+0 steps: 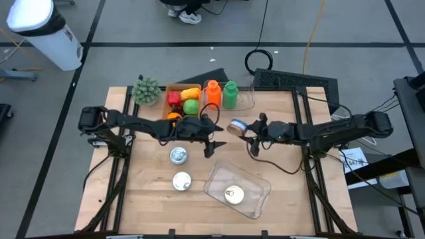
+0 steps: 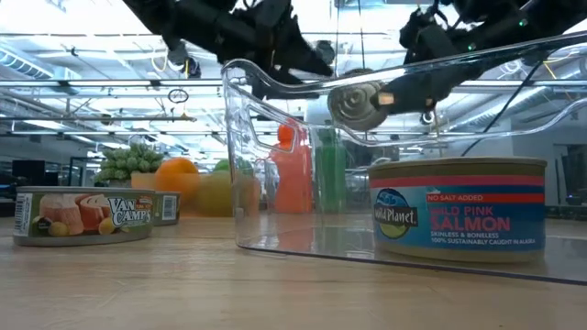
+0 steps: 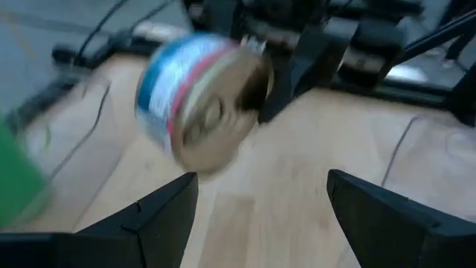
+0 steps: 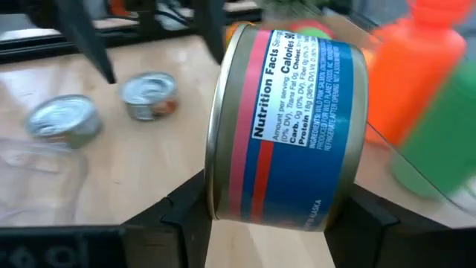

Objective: Pick & Place Food Item
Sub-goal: Stack the blue pink tuna can on top of the blue pink tuna can in the bottom transparent bin

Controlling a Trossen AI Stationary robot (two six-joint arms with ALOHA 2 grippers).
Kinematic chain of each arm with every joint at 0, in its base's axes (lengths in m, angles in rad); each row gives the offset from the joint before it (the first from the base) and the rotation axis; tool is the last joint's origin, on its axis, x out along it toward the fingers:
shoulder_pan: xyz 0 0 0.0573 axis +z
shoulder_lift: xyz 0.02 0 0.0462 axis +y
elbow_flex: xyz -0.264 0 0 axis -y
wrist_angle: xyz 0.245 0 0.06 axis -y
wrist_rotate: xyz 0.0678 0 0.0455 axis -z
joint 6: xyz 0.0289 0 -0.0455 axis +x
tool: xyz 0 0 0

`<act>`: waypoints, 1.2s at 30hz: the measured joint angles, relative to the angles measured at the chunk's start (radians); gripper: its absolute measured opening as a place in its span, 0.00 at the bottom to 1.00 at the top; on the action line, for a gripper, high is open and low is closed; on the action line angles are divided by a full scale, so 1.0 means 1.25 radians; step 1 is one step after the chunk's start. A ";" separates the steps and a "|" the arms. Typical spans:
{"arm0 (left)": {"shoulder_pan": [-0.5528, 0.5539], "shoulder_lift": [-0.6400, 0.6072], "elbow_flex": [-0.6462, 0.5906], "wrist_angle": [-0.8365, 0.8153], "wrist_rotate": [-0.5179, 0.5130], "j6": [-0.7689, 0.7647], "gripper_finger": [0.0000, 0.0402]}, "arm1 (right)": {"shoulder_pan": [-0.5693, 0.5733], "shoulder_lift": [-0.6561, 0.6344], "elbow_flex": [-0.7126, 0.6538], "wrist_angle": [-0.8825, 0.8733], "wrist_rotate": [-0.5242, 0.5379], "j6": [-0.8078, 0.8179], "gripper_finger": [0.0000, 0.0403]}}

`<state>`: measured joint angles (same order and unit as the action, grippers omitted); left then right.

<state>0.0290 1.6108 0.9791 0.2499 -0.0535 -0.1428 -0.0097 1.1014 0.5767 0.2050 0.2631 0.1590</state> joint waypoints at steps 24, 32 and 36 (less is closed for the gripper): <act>-0.015 0.003 -0.002 0.109 0.058 0.025 0.77 | 0.057 0.004 -0.003 0.144 -0.185 -0.074 0.48; -0.017 0.022 -0.002 0.166 0.105 0.027 0.77 | 0.060 0.060 -0.003 0.233 -0.268 -0.078 0.48; -0.019 0.020 -0.002 0.181 0.176 0.028 0.69 | 0.060 0.068 -0.003 0.224 -0.248 -0.078 0.51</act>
<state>0.0057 1.6363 0.9771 0.4763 0.1660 -0.1084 0.0658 1.1870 0.5728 0.4849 -0.0467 0.0616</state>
